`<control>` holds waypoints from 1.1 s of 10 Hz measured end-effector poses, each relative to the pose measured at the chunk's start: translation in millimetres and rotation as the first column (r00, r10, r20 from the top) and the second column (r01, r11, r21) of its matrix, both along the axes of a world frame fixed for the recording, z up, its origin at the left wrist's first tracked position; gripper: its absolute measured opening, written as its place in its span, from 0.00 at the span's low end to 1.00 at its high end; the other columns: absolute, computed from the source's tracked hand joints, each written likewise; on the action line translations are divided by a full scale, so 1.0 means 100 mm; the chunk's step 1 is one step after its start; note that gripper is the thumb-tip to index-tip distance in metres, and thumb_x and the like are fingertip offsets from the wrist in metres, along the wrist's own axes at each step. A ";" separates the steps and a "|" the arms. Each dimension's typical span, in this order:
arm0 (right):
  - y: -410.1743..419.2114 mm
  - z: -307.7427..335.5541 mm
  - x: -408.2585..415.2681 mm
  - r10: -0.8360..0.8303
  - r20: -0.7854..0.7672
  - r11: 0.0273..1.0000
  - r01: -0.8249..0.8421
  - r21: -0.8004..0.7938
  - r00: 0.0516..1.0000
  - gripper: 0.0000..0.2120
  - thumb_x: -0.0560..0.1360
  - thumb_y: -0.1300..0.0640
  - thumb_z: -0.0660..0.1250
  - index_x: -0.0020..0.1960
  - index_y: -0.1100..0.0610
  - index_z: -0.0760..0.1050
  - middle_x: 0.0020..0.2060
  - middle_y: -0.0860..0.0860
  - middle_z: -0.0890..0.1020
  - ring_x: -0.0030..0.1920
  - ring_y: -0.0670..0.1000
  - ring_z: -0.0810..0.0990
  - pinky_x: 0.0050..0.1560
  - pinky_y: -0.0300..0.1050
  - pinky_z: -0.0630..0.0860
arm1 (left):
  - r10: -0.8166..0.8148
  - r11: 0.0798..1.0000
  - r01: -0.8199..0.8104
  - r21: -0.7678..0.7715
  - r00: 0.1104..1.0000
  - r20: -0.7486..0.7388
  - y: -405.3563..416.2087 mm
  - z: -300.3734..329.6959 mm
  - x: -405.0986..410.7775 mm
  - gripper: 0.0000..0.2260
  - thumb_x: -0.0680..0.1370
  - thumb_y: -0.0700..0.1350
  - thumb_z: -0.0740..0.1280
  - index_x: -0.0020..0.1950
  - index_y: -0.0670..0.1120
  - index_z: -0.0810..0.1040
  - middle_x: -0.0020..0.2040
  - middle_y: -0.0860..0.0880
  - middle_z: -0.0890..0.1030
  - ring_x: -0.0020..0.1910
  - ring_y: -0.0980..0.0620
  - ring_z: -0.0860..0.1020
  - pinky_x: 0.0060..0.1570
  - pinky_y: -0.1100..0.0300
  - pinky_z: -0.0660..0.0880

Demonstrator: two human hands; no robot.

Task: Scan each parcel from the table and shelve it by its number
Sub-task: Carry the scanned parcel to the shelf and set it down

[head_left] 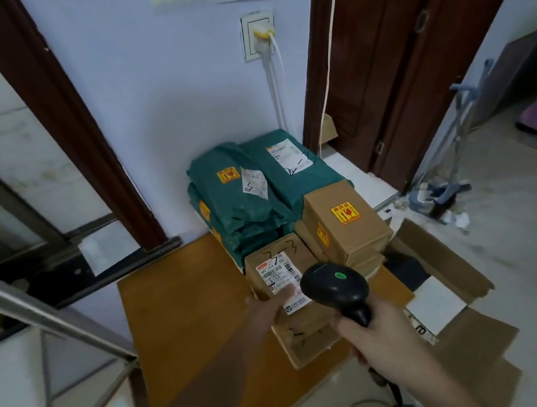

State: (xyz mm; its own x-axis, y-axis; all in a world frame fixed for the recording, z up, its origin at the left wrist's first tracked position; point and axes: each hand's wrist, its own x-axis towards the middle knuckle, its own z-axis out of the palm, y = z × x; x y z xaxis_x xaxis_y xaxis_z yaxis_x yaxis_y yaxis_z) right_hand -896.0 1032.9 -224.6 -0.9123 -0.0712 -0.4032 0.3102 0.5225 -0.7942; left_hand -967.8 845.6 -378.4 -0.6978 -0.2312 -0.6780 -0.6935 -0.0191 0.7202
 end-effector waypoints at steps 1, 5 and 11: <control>-0.01 -0.06 -0.05 -0.011 0.037 1.000 0.011 0.013 0.999 0.05 0.76 0.56 0.70 0.48 0.52 0.75 0.32 0.51 0.80 0.29 0.45 0.80 0.34 0.41 0.77 | 0.045 0.998 -0.045 0.048 0.999 -0.014 -0.01 -0.11 0.10 0.47 0.68 0.57 0.83 0.78 0.47 0.62 0.71 0.45 0.77 0.66 0.42 0.78 0.69 0.40 0.75; -0.23 -0.17 -0.10 -0.055 0.069 0.998 0.055 0.008 0.996 0.06 0.76 0.58 0.70 0.51 0.53 0.73 0.34 0.52 0.80 0.31 0.49 0.80 0.33 0.39 0.75 | 0.029 0.994 -0.002 0.111 0.970 -0.243 -0.06 0.03 0.34 0.56 0.55 0.64 0.86 0.79 0.61 0.65 0.62 0.58 0.84 0.58 0.54 0.85 0.61 0.44 0.82; -0.42 -0.16 -0.08 0.037 0.037 0.999 -0.038 0.011 0.999 0.07 0.77 0.60 0.68 0.52 0.51 0.71 0.34 0.52 0.79 0.32 0.48 0.79 0.32 0.37 0.74 | -0.056 0.993 0.015 -0.118 0.933 -0.356 -0.17 0.26 0.39 0.54 0.67 0.51 0.85 0.84 0.59 0.55 0.57 0.66 0.76 0.51 0.66 0.78 0.41 0.70 0.80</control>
